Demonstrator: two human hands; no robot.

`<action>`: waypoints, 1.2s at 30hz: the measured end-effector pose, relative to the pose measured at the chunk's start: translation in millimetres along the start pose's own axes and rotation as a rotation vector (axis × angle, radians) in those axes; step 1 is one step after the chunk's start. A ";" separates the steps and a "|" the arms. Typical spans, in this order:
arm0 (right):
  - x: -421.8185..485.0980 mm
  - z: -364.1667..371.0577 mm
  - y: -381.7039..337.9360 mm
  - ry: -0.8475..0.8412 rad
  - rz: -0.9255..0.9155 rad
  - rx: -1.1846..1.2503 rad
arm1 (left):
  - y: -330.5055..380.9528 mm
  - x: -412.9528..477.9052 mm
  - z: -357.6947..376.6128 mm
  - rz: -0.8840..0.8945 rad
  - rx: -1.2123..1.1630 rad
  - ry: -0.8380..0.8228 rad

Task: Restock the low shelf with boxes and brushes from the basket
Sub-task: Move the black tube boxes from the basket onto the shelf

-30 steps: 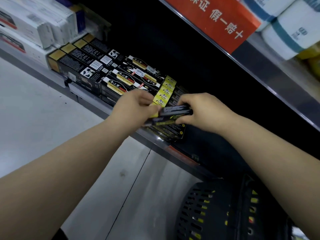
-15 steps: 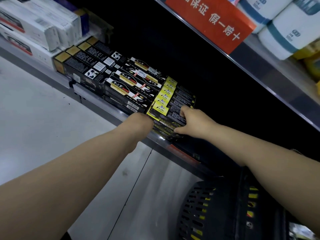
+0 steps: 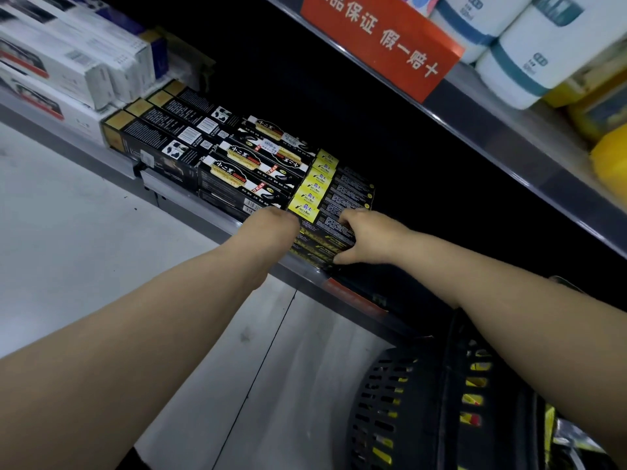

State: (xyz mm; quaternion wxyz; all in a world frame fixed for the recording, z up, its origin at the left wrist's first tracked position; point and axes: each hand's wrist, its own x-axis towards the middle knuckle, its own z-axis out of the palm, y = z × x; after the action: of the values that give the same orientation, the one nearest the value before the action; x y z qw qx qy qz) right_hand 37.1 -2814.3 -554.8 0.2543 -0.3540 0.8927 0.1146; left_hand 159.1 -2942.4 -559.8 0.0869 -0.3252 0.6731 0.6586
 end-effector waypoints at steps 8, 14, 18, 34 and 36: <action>-110.7 -51.3 25.7 0.251 0.006 0.460 | 46.7 -57.0 46.6 0.390 0.102 -0.068; -243.5 -31.8 86.6 0.402 0.046 0.698 | 64.5 -125.4 114.5 0.724 0.355 -0.326; -318.7 17.7 152.2 0.421 0.256 0.759 | 61.6 -165.1 159.1 0.880 0.497 -0.488; -379.0 205.3 253.5 0.215 0.816 0.512 | 22.3 -187.6 273.9 0.704 0.674 -0.685; -377.8 206.8 252.3 0.238 0.824 0.434 | 18.8 -189.3 279.4 0.671 0.670 -0.706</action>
State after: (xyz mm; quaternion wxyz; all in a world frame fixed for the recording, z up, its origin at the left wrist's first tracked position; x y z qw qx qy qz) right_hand 174.3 -2335.6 -521.1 0.1518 0.0797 0.9849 -0.0245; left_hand 208.1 -2619.2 -473.8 0.1903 0.1896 0.8408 0.4699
